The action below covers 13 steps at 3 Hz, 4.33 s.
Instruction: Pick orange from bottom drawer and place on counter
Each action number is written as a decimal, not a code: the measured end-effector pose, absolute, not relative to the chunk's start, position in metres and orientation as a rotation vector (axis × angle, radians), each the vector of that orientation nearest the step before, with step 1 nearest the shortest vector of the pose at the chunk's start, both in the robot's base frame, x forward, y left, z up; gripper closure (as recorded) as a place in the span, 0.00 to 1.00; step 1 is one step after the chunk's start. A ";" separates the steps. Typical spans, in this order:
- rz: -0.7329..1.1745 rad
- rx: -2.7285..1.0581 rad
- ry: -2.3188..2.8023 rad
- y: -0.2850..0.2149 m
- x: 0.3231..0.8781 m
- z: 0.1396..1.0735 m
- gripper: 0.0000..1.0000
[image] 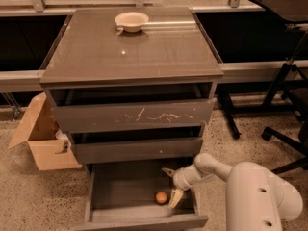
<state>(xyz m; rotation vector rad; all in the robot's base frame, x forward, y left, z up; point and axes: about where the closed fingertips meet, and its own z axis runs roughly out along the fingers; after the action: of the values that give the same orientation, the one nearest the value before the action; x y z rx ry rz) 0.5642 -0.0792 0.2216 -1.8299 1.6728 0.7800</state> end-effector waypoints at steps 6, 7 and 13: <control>0.759 -1.957 1.679 -0.052 0.593 0.125 0.65; 0.759 -1.958 1.679 -0.052 0.593 0.125 0.89; 0.743 -1.853 0.896 -0.049 0.519 0.376 1.00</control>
Offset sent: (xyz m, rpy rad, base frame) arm 0.0334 0.0241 -0.0729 -0.0403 -0.0217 0.0392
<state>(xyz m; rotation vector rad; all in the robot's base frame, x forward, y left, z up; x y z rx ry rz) 0.5190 -0.0491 0.3756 -1.8534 0.8964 0.7425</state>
